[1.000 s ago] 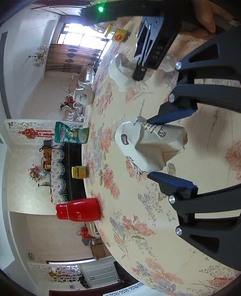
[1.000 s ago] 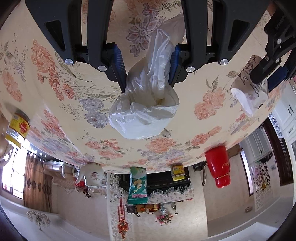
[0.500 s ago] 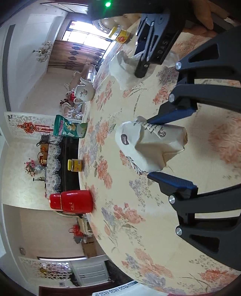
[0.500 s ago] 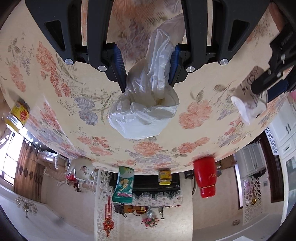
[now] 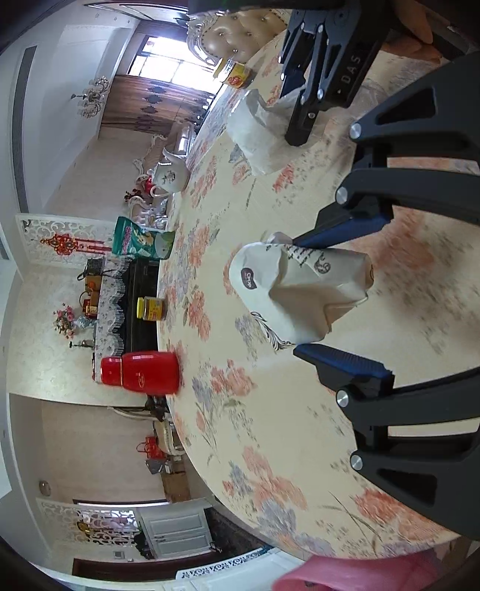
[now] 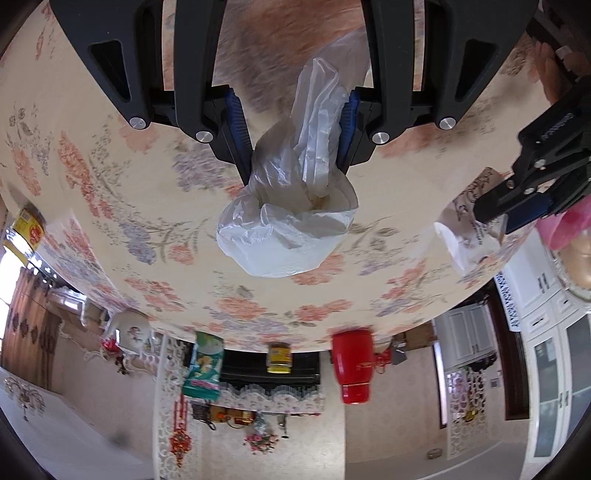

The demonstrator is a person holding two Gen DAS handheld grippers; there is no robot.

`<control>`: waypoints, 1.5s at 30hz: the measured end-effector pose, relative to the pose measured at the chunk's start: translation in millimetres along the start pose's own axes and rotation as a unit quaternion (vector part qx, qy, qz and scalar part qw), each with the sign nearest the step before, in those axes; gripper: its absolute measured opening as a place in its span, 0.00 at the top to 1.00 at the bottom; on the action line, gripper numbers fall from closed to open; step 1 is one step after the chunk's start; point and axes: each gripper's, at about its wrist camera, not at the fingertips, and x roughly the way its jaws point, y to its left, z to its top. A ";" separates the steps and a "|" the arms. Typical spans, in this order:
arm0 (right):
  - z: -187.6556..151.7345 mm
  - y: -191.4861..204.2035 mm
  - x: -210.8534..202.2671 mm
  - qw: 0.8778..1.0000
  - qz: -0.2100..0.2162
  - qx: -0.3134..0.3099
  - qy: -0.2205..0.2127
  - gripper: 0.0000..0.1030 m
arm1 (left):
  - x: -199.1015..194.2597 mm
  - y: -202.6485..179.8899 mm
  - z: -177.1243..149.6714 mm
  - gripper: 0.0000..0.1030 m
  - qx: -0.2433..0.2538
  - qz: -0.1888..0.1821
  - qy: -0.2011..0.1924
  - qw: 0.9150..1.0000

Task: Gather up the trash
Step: 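Carry the plastic bag and paper cup to the pink bin and release both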

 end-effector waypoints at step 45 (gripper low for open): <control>53.6 391.7 20.9 0.911 0.342 -0.228 0.025 0.59 | -183.3 335.7 -49.1 0.50 -0.167 0.301 -0.024 0.939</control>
